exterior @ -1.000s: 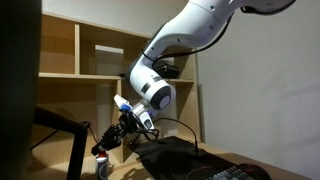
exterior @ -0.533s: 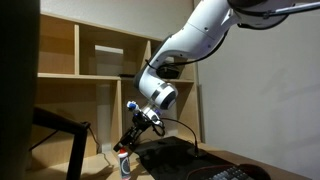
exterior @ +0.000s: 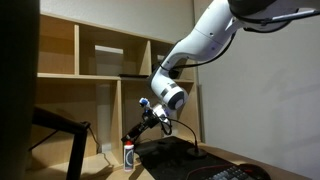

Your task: Remove the object from the shelve and put it on the table

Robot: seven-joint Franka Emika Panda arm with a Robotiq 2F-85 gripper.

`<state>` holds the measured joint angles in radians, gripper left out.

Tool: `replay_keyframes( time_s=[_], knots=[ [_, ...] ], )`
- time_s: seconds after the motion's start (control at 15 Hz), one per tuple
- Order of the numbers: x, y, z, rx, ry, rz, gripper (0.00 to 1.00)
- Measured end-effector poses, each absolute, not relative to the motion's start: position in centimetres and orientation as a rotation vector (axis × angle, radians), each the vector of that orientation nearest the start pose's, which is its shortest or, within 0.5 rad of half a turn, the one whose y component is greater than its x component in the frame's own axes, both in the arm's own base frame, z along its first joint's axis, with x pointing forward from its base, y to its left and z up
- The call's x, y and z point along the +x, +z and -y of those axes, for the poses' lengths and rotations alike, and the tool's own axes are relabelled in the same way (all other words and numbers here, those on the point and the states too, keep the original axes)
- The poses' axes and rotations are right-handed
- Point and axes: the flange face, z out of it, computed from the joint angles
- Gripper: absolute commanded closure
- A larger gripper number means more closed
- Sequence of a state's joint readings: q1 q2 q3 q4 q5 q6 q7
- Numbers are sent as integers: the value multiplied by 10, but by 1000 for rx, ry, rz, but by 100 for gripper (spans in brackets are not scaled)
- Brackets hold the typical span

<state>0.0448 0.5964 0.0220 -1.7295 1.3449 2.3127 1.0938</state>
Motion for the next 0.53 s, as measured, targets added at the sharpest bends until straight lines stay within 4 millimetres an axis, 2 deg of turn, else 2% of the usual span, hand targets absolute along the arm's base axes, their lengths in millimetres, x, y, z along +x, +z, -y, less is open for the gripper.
replay_keyframes(
  time_s=[0.07,0.27,0.53],
  knots=[
    [676,248,-64,-1199,661,-1920,97],
    [676,245,-64,-1197,650,-1929,97],
    [674,227,-61,-1182,644,-1948,97]
  ],
)
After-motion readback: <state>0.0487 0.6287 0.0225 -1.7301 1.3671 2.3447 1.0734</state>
